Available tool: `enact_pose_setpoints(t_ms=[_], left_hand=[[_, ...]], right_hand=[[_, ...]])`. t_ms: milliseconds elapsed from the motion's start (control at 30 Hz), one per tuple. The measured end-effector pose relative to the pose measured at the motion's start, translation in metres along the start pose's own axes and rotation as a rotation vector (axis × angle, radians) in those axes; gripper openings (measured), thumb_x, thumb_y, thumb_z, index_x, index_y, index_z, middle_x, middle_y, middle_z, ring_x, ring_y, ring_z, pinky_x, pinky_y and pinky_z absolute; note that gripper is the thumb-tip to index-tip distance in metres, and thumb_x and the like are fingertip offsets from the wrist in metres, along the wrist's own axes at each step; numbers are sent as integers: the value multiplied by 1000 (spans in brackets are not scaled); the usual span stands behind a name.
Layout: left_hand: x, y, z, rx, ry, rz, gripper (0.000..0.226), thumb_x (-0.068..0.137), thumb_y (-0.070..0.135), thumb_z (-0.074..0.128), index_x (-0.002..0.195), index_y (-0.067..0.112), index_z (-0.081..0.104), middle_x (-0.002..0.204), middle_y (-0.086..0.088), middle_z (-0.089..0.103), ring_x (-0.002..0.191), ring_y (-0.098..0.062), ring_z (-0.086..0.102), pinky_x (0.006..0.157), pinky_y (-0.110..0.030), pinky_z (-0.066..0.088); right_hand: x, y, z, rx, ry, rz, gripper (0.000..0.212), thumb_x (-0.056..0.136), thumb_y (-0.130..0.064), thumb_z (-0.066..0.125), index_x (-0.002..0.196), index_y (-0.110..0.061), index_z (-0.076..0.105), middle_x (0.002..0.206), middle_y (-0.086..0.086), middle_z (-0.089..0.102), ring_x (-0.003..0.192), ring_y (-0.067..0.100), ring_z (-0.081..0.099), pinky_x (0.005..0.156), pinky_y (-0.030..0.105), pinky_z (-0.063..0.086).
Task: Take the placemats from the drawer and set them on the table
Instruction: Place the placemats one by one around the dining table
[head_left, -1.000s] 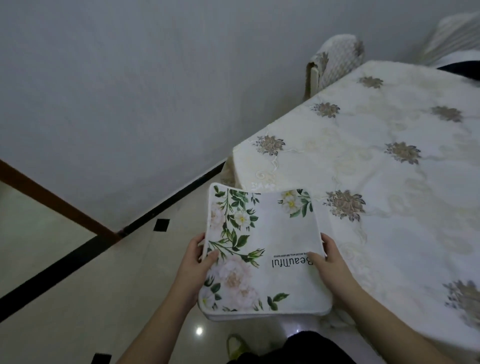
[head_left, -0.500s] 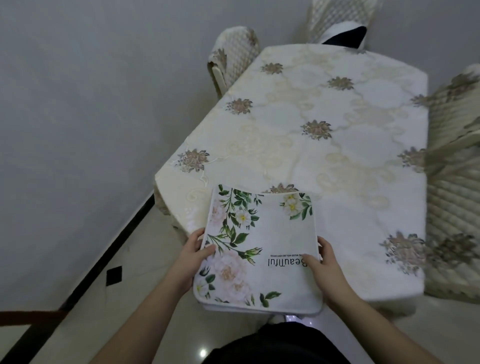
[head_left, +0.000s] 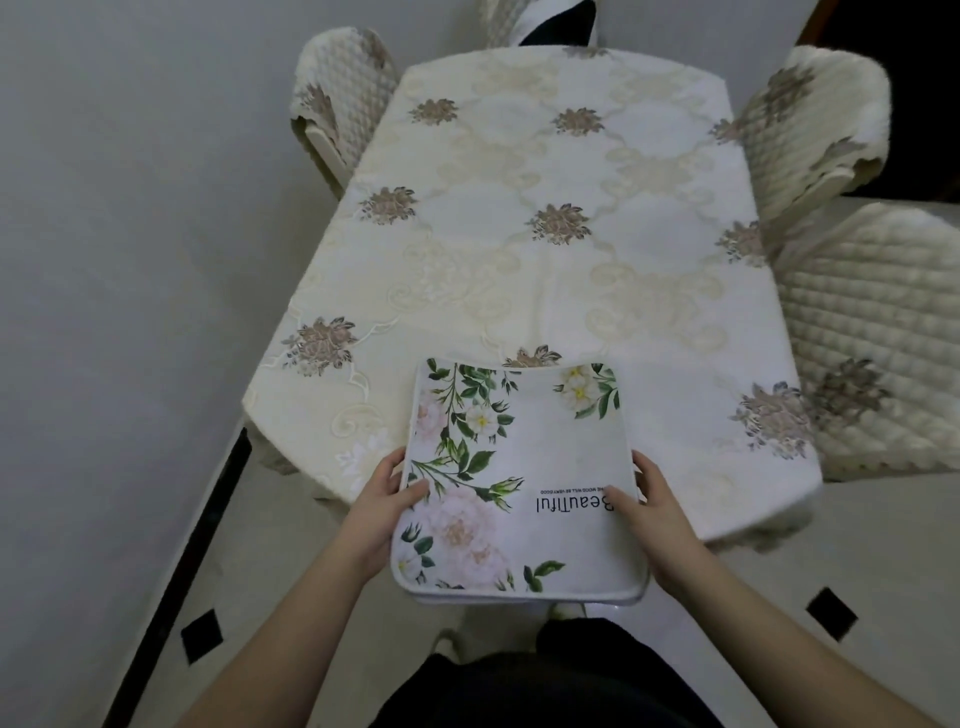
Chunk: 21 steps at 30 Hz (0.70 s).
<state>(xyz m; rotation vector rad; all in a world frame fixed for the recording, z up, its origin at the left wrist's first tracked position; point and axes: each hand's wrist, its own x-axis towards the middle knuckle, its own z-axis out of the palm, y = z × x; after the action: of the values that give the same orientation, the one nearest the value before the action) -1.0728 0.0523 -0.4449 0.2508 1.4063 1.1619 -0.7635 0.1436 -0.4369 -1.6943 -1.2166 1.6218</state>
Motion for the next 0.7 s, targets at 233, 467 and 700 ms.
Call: enact_pose_setpoints(t_ms=[233, 467, 700], left_hand=[[8, 10, -27, -1, -156, -57, 57, 91, -2, 64, 141, 15, 42, 132, -17, 62, 108, -39, 68, 83, -54, 58], [17, 2, -39, 212, -162, -61, 64, 90, -3, 66, 145, 14, 39, 125, -12, 65, 97, -30, 73, 73, -44, 61], [11, 1, -45, 575, -171, 107, 56, 95, 13, 64, 144, 29, 41, 126, 7, 64, 111, -12, 64, 93, -38, 56]], right_hand=[[-35, 21, 23, 95, 173, 16, 53, 92, -14, 64, 137, -33, 45, 124, 2, 61, 106, 25, 63, 90, 50, 53], [-54, 35, 34, -26, 232, 46, 51, 94, -8, 56, 136, -34, 42, 126, 6, 57, 105, 18, 58, 84, 35, 48], [-49, 35, 32, -287, 249, -16, 53, 96, -9, 53, 144, -25, 40, 121, 0, 58, 98, 16, 57, 78, 26, 39]])
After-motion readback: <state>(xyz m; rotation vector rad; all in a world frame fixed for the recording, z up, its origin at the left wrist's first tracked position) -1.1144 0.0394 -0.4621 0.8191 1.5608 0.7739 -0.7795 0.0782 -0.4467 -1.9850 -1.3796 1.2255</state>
